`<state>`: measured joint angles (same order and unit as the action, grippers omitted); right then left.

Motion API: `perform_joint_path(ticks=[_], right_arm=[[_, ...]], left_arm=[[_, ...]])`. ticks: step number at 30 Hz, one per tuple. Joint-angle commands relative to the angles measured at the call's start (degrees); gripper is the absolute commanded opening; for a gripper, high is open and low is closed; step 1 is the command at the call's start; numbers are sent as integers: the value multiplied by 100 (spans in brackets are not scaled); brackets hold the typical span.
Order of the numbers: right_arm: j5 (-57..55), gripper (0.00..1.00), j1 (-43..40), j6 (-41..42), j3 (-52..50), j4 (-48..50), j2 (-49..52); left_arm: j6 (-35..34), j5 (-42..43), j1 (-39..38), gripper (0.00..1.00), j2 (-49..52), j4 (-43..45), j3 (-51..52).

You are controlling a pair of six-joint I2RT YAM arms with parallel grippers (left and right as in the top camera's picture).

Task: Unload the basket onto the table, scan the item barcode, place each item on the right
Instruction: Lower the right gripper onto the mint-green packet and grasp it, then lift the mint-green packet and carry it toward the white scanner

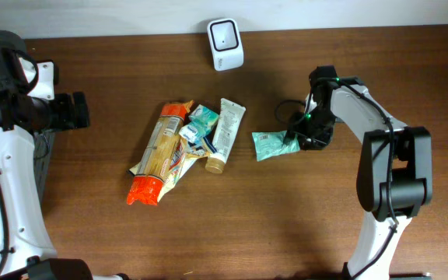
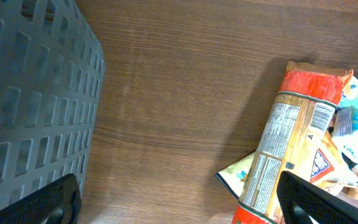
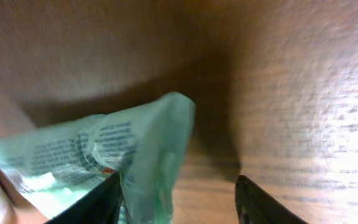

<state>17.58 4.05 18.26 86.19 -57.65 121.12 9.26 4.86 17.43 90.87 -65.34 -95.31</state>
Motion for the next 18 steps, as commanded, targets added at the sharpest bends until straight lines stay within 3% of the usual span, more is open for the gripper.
perform_joint_path(ticks=[1,4,6,8,10,12,14,15,18], right_arm=[[501,62,-216,-1357,240,-243,28],[1285,63,-446,-2553,284,-267,35],[1534,63,-487,-2669,284,-240,103],[1735,62,-404,-2430,221,-190,243],[1733,54,-367,-1799,90,-136,369],[1725,48,-369,-1150,-192,380,409],[1714,46,-367,-1023,-485,988,409],[1714,42,-369,-1025,-616,1237,409],[1810,10,-369,-1246,-680,1309,409]], left_arm=[[72,0,11,99,-13,9,-42],[70,0,11,99,-13,9,-42],[72,0,11,99,-13,9,-42],[72,0,11,99,-15,9,-42],[72,0,11,99,-13,9,-42],[70,0,11,99,-13,9,-42],[72,0,11,99,-13,9,-42],[72,0,11,99,-13,9,-42],[72,0,11,99,-15,9,-42]])
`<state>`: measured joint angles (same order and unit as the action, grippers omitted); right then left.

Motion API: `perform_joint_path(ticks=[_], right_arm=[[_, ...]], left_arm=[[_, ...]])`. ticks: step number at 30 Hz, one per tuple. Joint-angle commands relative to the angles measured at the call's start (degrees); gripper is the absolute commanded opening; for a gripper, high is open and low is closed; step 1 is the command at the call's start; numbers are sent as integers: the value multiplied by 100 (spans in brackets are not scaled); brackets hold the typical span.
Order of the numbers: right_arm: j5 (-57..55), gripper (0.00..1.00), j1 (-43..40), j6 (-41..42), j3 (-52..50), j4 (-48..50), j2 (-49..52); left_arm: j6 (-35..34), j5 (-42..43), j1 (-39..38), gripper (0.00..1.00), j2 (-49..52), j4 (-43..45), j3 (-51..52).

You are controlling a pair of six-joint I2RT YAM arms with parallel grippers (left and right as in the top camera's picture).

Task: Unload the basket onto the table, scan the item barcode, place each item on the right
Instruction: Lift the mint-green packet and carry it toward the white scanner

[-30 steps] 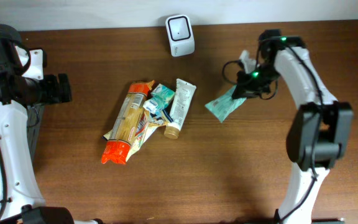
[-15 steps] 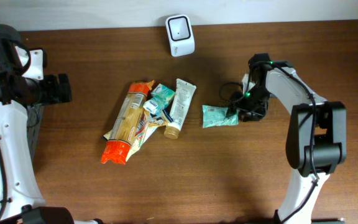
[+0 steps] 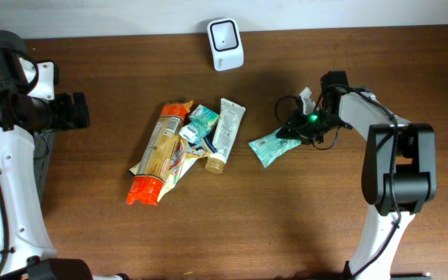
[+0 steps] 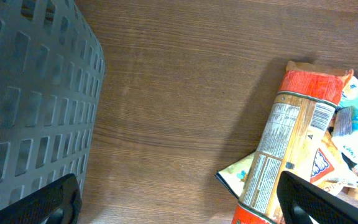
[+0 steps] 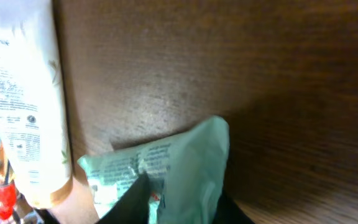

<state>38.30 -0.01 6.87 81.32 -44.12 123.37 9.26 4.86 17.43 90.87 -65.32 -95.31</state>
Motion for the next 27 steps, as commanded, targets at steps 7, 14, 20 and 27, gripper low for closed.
perform_joint_path(ticks=[7,14,20,27], right_arm=[[315,4,-63,-699,264,-769,-365],[404,4,-157,-719,651,-1058,-2826],[-369,4,-146,-144,651,-859,-4540],[-2691,4,1574,74,1589,-844,-3858]], left_arm=[[70,0,11,99,-13,7,-42],[72,0,11,99,-13,7,-42],[72,0,11,99,-13,7,-42],[72,0,11,99,-13,7,-42]])
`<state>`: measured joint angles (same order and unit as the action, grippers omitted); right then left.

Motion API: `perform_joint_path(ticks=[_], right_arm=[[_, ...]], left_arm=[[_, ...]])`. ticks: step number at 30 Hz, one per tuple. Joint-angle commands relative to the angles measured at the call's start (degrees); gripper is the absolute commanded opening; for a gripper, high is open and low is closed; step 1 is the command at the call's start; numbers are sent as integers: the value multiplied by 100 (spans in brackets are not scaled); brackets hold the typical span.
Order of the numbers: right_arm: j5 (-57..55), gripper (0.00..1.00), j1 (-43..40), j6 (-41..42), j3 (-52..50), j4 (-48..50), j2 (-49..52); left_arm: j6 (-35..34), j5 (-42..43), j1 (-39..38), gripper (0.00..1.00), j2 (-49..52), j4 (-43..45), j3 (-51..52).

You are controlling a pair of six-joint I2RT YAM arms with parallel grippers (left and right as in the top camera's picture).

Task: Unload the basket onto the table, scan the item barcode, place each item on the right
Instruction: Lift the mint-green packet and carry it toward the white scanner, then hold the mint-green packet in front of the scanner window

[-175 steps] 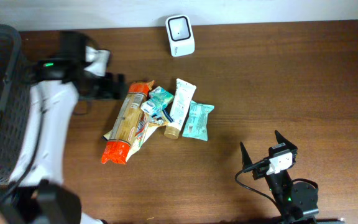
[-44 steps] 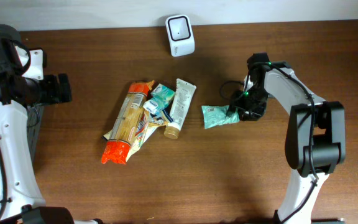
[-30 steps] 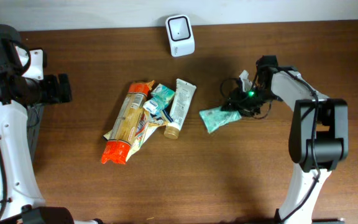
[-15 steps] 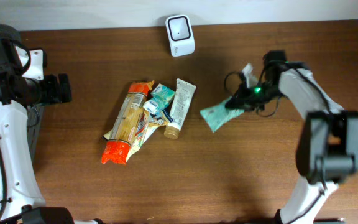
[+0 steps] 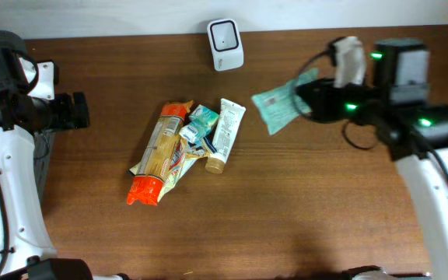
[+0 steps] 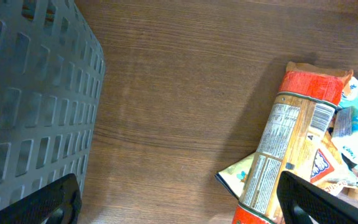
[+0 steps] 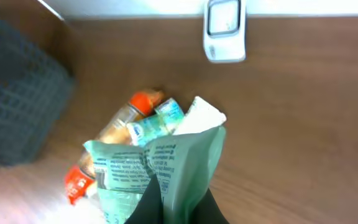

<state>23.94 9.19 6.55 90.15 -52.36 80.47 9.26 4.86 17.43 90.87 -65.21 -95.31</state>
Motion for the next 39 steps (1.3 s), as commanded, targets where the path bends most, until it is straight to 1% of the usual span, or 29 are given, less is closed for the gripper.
perform_joint_path(ticks=[1,2,5,6,7,9,10,11,14,15,17,18,22,25,28,31,39], right_arm=[[-1923,4,1047,103,1394,-232,905],[-2328,4,1318,26,2118,-474,1410],[-2997,4,1602,-297,3840,-1029,2527],[-3263,4,1650,-529,4704,-1211,3056],[-3534,4,1683,-809,5171,-1104,3401],[-3687,4,1718,-1263,5169,-529,3663],[-3744,4,1744,-1746,5139,-192,3847],[-3936,4,1749,-2057,5139,66,4044],[-4673,4,1749,-3204,5139,988,4662],[-4736,4,1749,-3716,5139,1340,4876],[-4736,4,1749,-4343,5139,1840,5147],[-4739,4,1749,-4721,5139,2275,5348],[-4771,4,1749,-5506,5139,3738,5936],[-4819,4,1749,-5606,5139,4848,6454],[-4800,4,1753,-5604,5139,5394,6835],[-4686,4,1716,-5606,5034,5482,7014],[-4693,4,1624,-5606,4977,5392,7042]], left_arm=[[72,0,11,99,-15,-4,-42],[72,0,11,99,-13,-4,-42],[72,0,11,99,-15,-4,-42],[72,0,11,99,-13,-4,-44],[72,0,11,99,-13,-4,-42],[72,0,11,99,-13,-4,-42],[70,0,11,99,-13,-4,-42],[70,0,11,99,-15,-4,-42],[70,0,11,99,-13,-4,-42],[72,0,11,99,-13,-4,-42],[72,0,11,99,-13,-4,-42],[72,0,11,99,-15,-4,-42],[70,0,11,99,-13,-4,-42],[72,0,11,99,-15,-4,-42],[72,0,11,99,-13,-4,-42],[70,0,11,99,-15,-4,-42],[72,0,11,99,-13,-4,-44]])
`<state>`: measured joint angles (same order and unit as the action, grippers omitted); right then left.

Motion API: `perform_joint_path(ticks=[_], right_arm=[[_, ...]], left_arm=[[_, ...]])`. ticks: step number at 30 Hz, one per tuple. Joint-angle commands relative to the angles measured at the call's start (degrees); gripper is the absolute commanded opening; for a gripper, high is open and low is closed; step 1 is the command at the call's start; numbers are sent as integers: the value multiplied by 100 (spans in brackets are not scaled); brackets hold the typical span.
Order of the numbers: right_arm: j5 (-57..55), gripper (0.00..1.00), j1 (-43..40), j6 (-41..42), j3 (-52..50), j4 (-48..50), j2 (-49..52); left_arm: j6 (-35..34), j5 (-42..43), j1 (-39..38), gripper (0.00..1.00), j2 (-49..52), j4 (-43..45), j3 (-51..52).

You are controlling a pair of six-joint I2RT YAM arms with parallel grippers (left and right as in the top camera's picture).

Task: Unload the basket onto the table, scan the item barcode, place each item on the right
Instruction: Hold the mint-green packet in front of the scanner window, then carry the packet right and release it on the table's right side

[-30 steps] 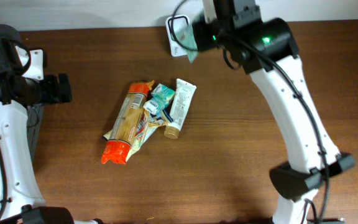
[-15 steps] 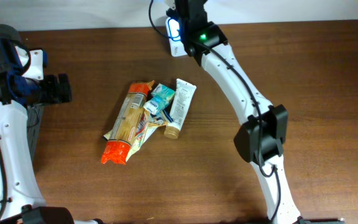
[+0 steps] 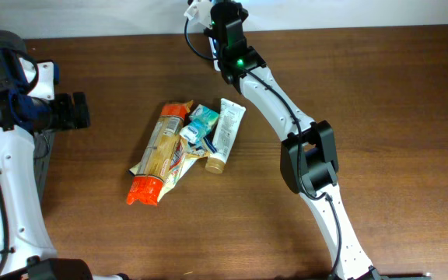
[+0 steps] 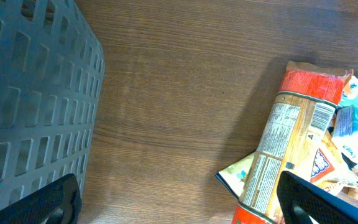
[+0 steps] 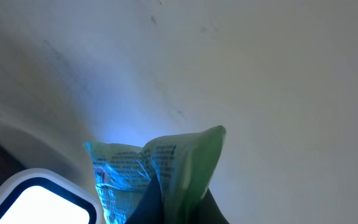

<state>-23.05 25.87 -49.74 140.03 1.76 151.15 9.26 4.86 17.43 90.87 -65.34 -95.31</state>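
The right wrist view shows a green packet (image 5: 166,165) with small print, lit blue and pinched in my right gripper (image 5: 176,208), which is shut on it. Just to its lower left is the white scanner (image 5: 27,199) with its bright window. In the overhead view the right arm reaches to the table's far edge, and the right gripper (image 3: 225,27) covers the scanner there; the packet is hidden in that view. My left gripper (image 3: 72,110) stands open at the left, nothing between its fingers (image 4: 58,199).
A pile lies mid-table: an orange pasta bag (image 3: 160,154), a white tube (image 3: 225,131) and small blue-green packs (image 3: 201,123). A grey slotted basket (image 4: 30,93) stands at the far left. A white wall runs behind the table's far edge.
My right gripper has gone from right of the scanner, above the table, to the far edge over the scanner. The green packet is now beside the scanner window, lit blue. Left arm unmoved.
My right gripper first stood open around the green packet's edge on the table, right of the pile. Then it was shut on the packet, then held it raised right of the scanner. Now the packet is at the scanner. The left arm stayed still.
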Motion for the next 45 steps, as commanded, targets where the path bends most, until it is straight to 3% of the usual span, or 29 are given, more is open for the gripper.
perform_joint_path(ticks=[1,9,16,20,24,30,35,41,45], right_arm=[[4,4,-44,24,-11,-55,-2],[-22,4,-44,72,-11,-417,7],[555,4,-44,1506,-11,-1714,-1010],[1543,4,-55,2981,-11,-3486,-2159],[2015,4,-280,4898,-9,-6092,-3300],[3150,4,-1812,5368,-61,-8756,-3574],[3342,4,-3117,5475,-938,-8668,-3397],[3491,4,-3987,5475,-3104,-7204,-3366],[3654,4,-4260,5475,-3838,-6494,-3364]], left_arm=[[72,0,11,99,-15,9,-42],[72,0,11,99,-13,9,-42],[72,0,11,99,-13,9,-42],[72,0,11,99,-13,9,-42],[72,0,11,99,-13,9,-42],[72,0,11,99,-13,9,-42],[70,0,11,99,-15,9,-42],[72,0,11,99,-13,9,-42],[72,0,11,99,-13,9,-42]])
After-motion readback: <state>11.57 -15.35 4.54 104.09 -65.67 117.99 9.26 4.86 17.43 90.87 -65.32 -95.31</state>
